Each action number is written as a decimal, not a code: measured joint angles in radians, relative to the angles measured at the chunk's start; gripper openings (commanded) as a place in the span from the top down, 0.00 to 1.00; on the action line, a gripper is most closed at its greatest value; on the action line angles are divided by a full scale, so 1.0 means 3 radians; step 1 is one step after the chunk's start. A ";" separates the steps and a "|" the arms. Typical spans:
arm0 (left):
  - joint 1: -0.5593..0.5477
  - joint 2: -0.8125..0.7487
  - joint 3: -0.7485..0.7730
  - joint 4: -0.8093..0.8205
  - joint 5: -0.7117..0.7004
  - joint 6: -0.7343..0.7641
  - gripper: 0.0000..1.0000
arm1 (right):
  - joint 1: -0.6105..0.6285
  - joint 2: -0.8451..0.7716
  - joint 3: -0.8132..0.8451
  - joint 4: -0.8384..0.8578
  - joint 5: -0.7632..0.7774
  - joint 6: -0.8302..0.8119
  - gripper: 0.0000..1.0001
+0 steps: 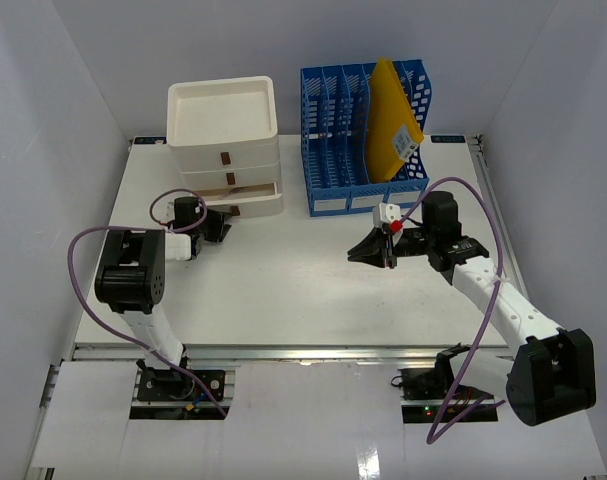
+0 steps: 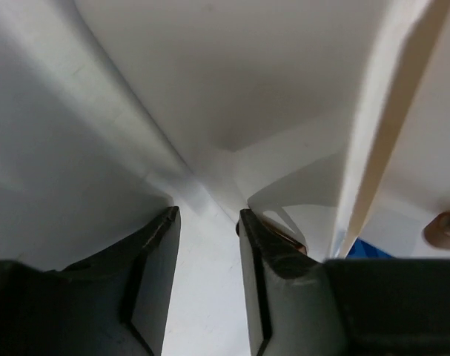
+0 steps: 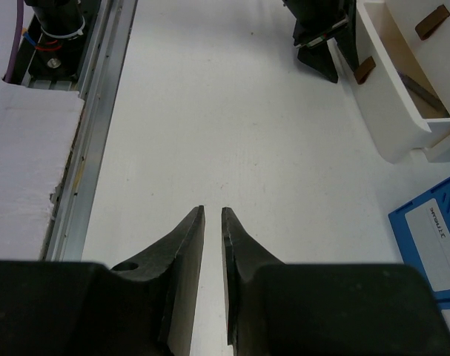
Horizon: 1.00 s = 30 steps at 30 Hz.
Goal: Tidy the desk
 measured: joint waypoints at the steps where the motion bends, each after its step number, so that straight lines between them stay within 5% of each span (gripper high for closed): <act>1: 0.0000 0.0048 0.0080 -0.0001 0.0000 0.0001 0.46 | 0.0000 0.0000 0.0000 -0.0007 0.0001 -0.0012 0.79; 15: 0.0001 0.0477 0.0663 -0.0026 0.0025 0.0021 0.38 | -0.0003 0.0001 0.0000 -0.0038 0.0022 -0.0110 0.79; 25: 0.0010 0.0477 0.0694 -0.0032 0.0099 0.0165 0.36 | -0.0037 0.0022 0.0000 -0.0042 0.0040 -0.0121 0.79; 30: 0.0035 0.0308 0.0297 0.0337 0.0348 0.0427 0.33 | -0.0111 0.0023 0.0000 -0.0051 0.0042 -0.0120 0.78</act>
